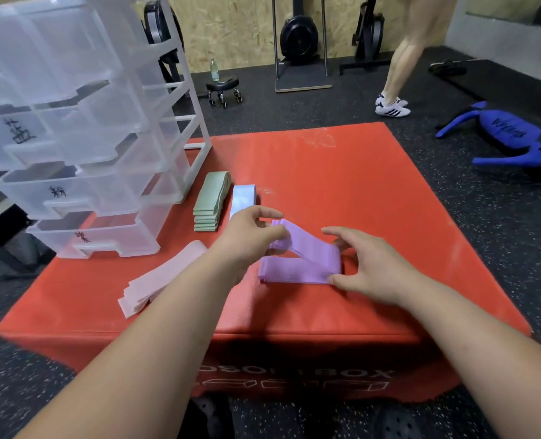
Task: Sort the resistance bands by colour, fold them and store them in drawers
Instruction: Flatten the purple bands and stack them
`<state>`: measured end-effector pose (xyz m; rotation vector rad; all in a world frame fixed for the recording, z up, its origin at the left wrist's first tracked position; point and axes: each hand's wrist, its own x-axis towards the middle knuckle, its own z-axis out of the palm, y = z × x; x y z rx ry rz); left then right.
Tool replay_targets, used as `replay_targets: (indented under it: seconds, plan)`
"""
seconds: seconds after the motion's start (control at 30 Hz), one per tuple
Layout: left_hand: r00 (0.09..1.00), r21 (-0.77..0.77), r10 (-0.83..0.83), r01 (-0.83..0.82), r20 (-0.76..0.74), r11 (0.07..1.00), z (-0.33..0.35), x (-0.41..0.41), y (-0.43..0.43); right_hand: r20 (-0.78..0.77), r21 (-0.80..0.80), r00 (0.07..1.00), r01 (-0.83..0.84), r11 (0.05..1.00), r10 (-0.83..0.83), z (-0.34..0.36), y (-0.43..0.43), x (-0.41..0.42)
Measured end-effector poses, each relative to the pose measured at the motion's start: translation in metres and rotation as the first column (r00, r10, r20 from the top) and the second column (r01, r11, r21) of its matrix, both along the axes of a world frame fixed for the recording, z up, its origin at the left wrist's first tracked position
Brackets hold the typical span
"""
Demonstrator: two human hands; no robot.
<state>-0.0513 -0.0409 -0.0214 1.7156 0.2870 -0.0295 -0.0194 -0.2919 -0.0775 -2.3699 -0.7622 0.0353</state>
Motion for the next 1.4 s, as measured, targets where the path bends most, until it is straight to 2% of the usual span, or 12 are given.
replay_targets:
  seconds: [0.27, 0.37, 0.43, 0.67, 0.8, 0.9, 0.97, 1.13, 1.23, 1.33, 1.4]
  plan:
    - [0.997, 0.295, 0.066, -0.051, -0.04, 0.954, -0.021, -0.008, 0.032, 0.085, -0.188, 0.996, -0.014, 0.982, 0.031, -0.008, 0.016, 0.001]
    - [0.998, 0.524, 0.041, -0.005, -0.056, 0.851, -0.032, -0.009, 0.032, 0.115, -0.242, 0.993, -0.011, 0.97, 0.04, -0.009, 0.019, 0.002]
    - [0.997, 0.619, 0.003, 0.043, -0.072, 0.784, -0.036, -0.011, 0.03, 0.126, -0.256, 0.99, -0.023, 0.967, 0.057, -0.01, 0.019, 0.002]
    - [0.997, 0.797, -0.065, 0.081, -0.053, 0.598, -0.042, -0.009, 0.026, 0.138, -0.249, 0.986, -0.061, 0.967, 0.097, -0.008, 0.014, 0.003]
    - [0.987, 0.861, -0.157, 0.1, -0.024, 0.499, -0.045, -0.01, 0.024, 0.123, -0.268, 0.987, -0.071, 0.961, 0.107, -0.006, 0.014, 0.0]
    - [0.96, 0.955, -0.274, 0.029, 0.056, 0.297, -0.045, -0.008, 0.022, 0.091, -0.253, 0.993, -0.053, 0.966, 0.078, -0.003, 0.016, -0.001]
    - [0.937, 0.977, -0.349, 0.057, 0.02, 0.207, -0.046, -0.007, 0.02, 0.082, -0.226, 0.996, 0.001, 0.974, 0.018, -0.002, 0.019, -0.001]
    - [0.945, 0.959, -0.323, 0.046, 0.048, 0.278, -0.049, -0.007, 0.02, -0.003, -0.19, 0.98, 0.194, 0.963, -0.198, -0.005, 0.031, -0.006]
    - [0.947, 0.944, -0.32, 0.083, 0.025, 0.319, -0.049, -0.007, 0.021, -0.039, -0.266, 0.941, 0.314, 0.912, -0.335, -0.006, 0.04, -0.009]
    - [0.942, 0.932, -0.335, 0.093, 0.032, 0.35, -0.05, -0.007, 0.022, -0.131, -0.21, 0.917, 0.347, 0.914, -0.377, -0.003, 0.045, -0.01]
    - [0.925, 0.911, -0.372, 0.088, 0.075, 0.402, -0.051, -0.008, 0.022, -0.135, -0.131, 0.925, 0.339, 0.932, -0.355, 0.006, 0.047, -0.013]
